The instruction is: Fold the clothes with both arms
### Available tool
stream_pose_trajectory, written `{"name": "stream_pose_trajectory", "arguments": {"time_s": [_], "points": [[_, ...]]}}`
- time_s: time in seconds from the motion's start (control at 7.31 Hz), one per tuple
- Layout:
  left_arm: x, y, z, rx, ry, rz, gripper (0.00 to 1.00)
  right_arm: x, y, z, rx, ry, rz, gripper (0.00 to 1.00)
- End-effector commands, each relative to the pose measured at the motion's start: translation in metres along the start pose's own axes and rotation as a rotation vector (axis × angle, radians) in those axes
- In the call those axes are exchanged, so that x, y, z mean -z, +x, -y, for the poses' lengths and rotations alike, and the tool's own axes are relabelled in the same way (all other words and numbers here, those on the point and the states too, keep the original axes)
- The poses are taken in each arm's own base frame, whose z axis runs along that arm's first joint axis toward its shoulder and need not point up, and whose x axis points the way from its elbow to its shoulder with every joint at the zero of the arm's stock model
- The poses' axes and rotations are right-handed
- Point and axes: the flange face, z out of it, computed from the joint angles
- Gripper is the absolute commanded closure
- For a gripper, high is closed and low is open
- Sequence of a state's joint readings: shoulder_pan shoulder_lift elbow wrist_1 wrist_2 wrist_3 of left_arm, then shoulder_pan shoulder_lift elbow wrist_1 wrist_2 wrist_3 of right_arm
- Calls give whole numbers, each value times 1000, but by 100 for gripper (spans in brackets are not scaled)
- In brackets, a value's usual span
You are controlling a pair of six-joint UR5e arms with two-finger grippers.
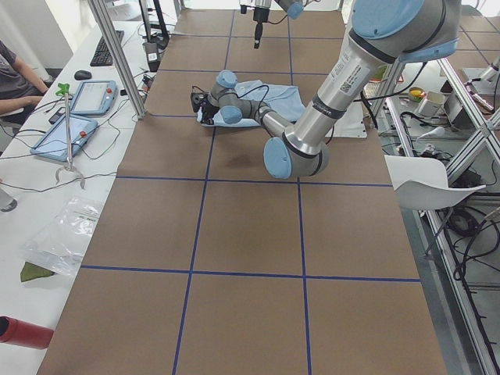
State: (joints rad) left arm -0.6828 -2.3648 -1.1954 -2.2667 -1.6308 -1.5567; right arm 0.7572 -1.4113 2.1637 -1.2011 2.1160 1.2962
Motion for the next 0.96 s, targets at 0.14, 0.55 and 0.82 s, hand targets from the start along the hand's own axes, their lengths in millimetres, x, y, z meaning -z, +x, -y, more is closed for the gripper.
{"name": "stream_pose_trajectory", "arguments": {"time_s": [0.14,0.55,0.82], "points": [[-16,29,34,-25,153,-134,100,4,0,-1,0,0,4,0],[-38,17,36,-25,154,-139,77,3,-1,-2,2,-4,5,0],[-35,18,43,-22,160,-143,0,-3,3,-1,2,-6,-10,0]]}}
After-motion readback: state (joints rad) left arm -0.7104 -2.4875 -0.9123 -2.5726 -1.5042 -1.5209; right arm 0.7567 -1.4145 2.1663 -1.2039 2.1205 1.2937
